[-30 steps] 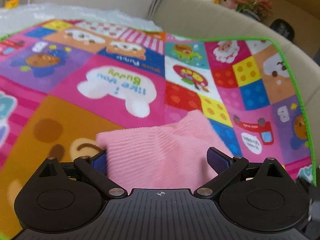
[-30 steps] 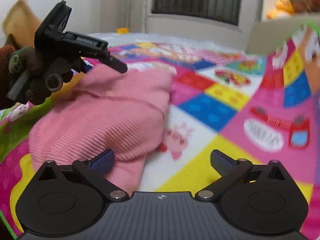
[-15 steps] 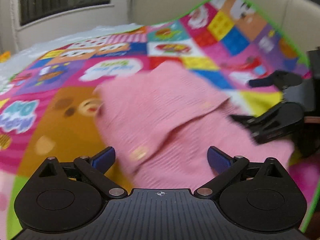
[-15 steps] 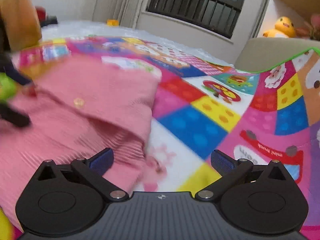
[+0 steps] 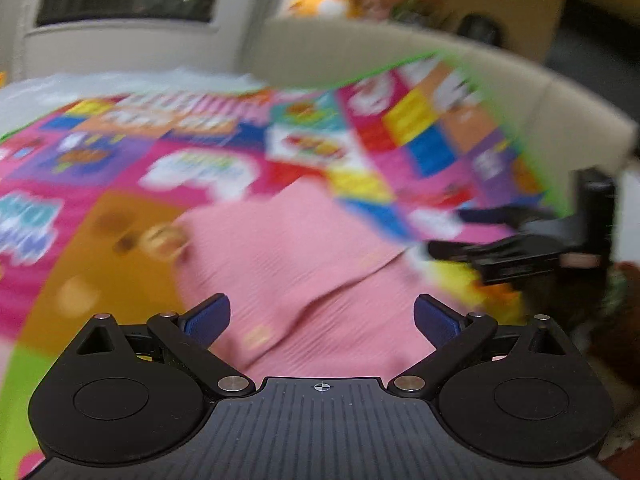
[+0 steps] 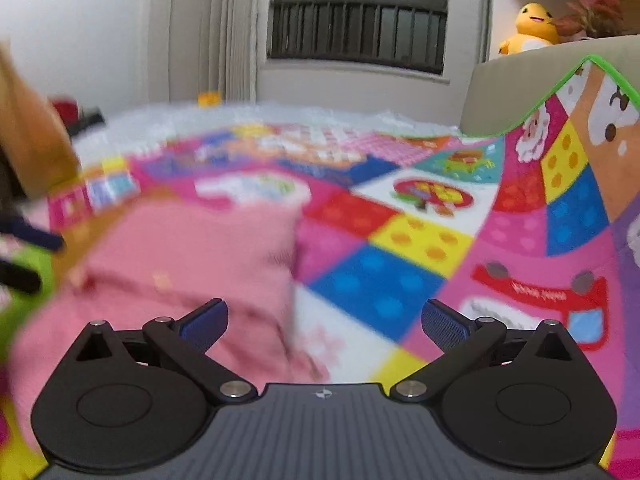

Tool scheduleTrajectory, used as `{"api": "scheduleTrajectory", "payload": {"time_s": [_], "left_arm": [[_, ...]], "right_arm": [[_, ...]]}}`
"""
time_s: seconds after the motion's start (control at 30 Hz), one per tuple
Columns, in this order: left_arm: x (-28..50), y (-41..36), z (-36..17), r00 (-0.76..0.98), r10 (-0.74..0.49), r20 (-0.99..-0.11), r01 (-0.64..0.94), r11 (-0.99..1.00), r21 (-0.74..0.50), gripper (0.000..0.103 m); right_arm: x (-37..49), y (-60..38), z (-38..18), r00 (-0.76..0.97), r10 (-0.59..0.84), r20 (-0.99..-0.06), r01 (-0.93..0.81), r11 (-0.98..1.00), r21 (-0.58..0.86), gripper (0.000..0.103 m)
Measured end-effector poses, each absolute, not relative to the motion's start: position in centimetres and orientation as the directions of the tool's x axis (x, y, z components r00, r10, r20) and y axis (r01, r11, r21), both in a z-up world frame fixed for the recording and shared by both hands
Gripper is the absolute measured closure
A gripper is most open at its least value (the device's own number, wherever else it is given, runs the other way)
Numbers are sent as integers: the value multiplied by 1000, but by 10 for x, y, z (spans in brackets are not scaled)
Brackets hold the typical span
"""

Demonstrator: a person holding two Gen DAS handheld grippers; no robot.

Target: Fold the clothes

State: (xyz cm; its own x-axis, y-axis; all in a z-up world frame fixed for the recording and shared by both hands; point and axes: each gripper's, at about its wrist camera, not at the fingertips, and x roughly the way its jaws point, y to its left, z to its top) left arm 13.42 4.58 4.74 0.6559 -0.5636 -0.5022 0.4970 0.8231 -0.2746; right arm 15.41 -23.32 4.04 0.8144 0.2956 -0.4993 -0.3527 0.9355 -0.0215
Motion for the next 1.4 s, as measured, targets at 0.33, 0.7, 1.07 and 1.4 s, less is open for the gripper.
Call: {"api": "scheduleTrajectory", "payload": {"time_s": [0.33, 0.7, 1.07, 1.4], "left_arm": [[154, 11, 0, 511, -633, -581, 565, 757, -327, 2], [126, 74, 1, 617, -549, -564, 368, 834, -410, 0], [118, 54, 17, 631, -607, -484, 408, 790, -458, 0], [115, 23, -5, 624, -507, -594, 397, 861, -319, 0]], "right_arm": [[193, -208, 2, 798, 183, -574, -341, 923, -179, 0], [134, -246, 25, 775, 305, -553, -397, 917, -51, 0], [105, -235, -10, 744, 237, -624, -347, 936, -58, 0], [109, -227, 20, 762, 289, -580, -409, 909, -85, 0]]}}
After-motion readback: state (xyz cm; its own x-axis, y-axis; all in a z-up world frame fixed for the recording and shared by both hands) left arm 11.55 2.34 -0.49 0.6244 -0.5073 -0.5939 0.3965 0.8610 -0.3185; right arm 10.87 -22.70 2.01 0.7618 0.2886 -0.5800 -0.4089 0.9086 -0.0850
